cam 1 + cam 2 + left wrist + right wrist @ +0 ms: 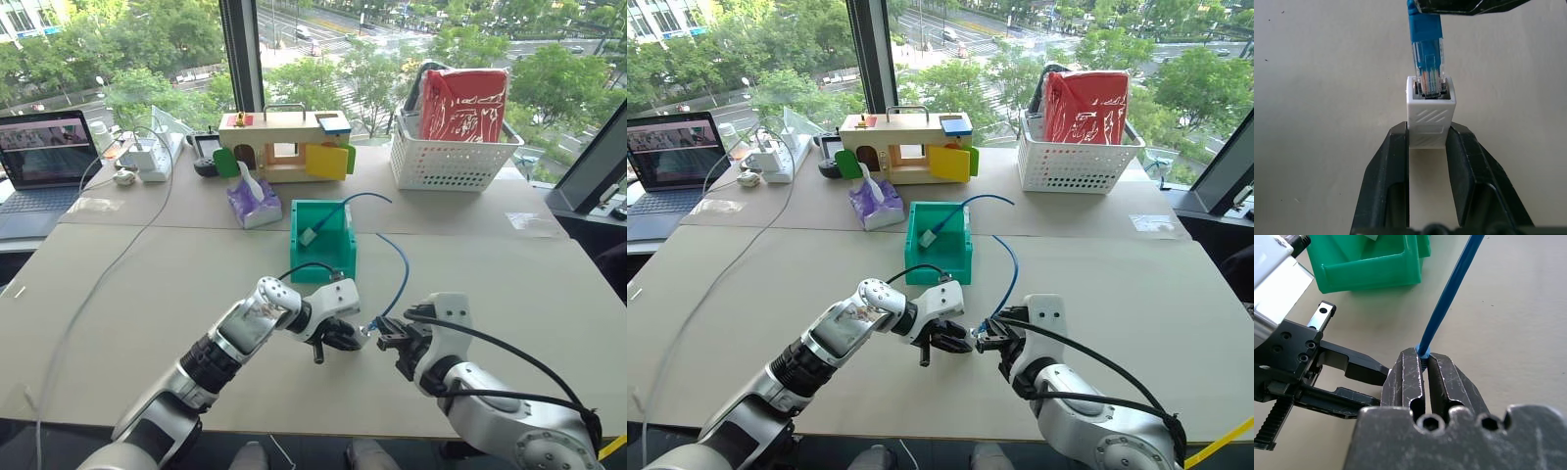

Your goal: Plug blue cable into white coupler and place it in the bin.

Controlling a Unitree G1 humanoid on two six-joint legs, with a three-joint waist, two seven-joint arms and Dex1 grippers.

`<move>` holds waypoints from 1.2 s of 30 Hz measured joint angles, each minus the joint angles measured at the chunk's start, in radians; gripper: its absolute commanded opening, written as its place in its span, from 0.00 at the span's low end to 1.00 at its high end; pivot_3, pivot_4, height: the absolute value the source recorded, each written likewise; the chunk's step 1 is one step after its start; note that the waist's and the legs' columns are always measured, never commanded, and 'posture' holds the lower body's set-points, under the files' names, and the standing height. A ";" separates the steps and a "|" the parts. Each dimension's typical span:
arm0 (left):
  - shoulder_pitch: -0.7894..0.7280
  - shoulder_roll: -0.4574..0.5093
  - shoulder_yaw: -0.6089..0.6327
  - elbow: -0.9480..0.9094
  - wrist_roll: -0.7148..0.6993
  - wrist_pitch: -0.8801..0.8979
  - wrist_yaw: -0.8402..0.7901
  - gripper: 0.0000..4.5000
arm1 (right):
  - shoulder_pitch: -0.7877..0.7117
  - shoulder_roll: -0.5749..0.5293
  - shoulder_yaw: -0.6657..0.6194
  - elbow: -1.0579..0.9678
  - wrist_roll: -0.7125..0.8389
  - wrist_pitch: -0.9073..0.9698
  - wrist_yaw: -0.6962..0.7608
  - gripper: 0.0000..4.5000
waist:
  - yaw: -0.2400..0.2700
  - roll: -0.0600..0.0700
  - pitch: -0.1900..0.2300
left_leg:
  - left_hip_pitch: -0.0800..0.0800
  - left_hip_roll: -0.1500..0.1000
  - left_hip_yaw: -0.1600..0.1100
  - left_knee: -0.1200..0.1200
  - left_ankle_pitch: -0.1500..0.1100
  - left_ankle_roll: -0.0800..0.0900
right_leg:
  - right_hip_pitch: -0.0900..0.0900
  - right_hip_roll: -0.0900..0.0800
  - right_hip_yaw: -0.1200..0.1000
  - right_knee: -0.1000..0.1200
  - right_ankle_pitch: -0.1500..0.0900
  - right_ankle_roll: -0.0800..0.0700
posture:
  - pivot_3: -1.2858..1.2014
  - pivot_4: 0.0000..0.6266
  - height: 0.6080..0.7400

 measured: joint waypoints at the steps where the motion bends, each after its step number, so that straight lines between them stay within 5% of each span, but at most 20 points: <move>1: -0.002 0.001 -0.005 -0.006 0.001 0.008 0.005 0.13 | 0.002 0.004 0.000 -0.001 0.001 0.000 -0.008 0.00 | 0.000 0.000 0.000 | 0.000 0.000 0.000 0.000 0.000 0.000 | 0.000 0.000 0.000 0.000 0.000 0.000 | 0.52 0.24 1.00; 36: 0.003 0.035 -0.059 -0.140 -0.019 0.149 0.095 0.13 | 0.006 0.000 0.038 -0.023 0.105 0.012 -0.091 0.00 | -0.004 -0.004 -0.008 | 0.004 0.001 0.000 -0.005 -0.001 0.000 | 0.001 0.000 0.000 0.000 -0.006 -0.003 | 0.52 0.24 1.00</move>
